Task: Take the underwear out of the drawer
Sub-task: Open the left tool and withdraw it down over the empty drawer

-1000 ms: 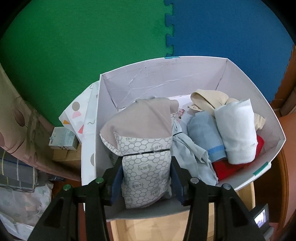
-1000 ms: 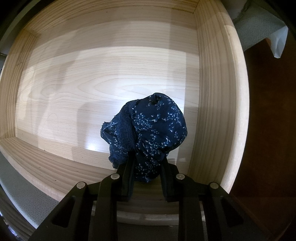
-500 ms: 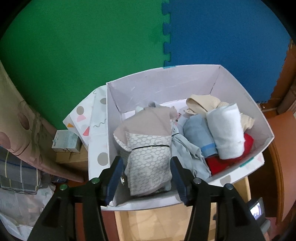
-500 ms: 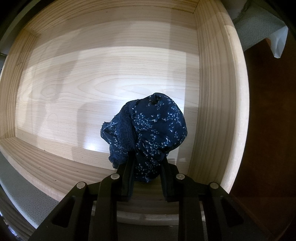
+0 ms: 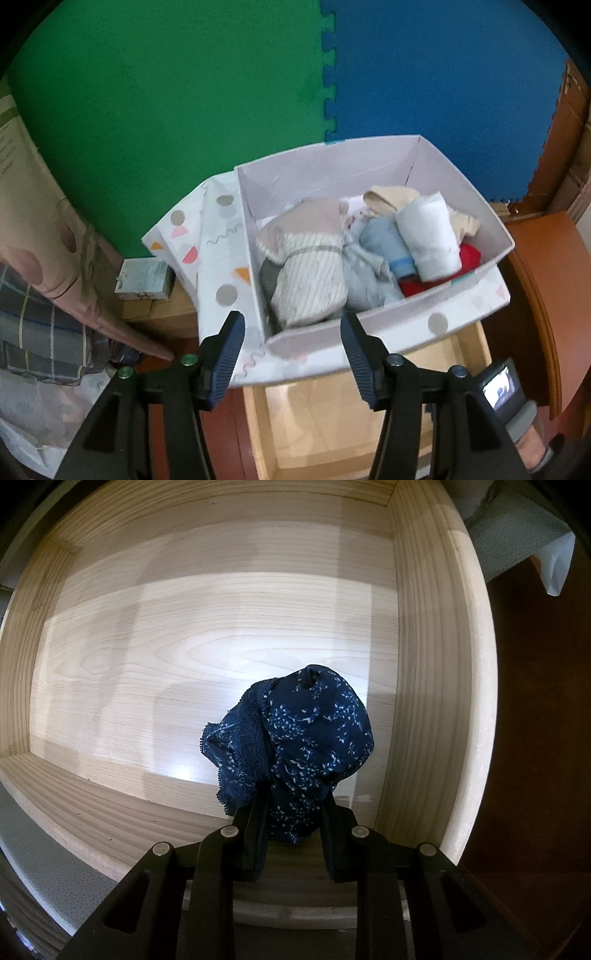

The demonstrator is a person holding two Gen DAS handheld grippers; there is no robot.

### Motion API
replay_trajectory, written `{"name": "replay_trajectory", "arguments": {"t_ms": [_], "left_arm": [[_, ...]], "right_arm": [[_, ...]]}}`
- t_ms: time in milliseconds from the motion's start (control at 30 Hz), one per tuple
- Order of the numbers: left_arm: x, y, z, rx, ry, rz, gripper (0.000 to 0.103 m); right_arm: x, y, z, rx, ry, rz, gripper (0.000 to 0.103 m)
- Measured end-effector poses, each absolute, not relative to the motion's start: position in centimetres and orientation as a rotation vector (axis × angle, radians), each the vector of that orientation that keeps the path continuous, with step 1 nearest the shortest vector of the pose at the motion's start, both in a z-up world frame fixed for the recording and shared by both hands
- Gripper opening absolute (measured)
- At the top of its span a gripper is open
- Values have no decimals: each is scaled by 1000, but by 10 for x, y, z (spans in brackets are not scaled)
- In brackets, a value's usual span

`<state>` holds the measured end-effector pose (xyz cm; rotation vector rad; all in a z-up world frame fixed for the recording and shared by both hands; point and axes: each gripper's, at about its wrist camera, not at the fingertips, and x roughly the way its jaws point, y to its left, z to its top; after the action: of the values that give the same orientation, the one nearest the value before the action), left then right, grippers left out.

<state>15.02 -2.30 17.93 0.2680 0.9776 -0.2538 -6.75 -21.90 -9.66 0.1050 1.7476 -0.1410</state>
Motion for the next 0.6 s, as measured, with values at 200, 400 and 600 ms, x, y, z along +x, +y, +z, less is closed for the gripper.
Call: {"name": "replay_trajectory", "arguments": {"t_ms": [200,400,600], "left_arm": [[120,-3,154,257,1020,-242,55],[90,15,109,242,1079,-222,55],[68,18,48,273,1157,-194,55]], "right_arm": [[-66,-220,-96,103,1749,-143,21],[-65,-222,-96,101,1752,-143,21],[-62,-221,-95,99,1755,-145,21]]}}
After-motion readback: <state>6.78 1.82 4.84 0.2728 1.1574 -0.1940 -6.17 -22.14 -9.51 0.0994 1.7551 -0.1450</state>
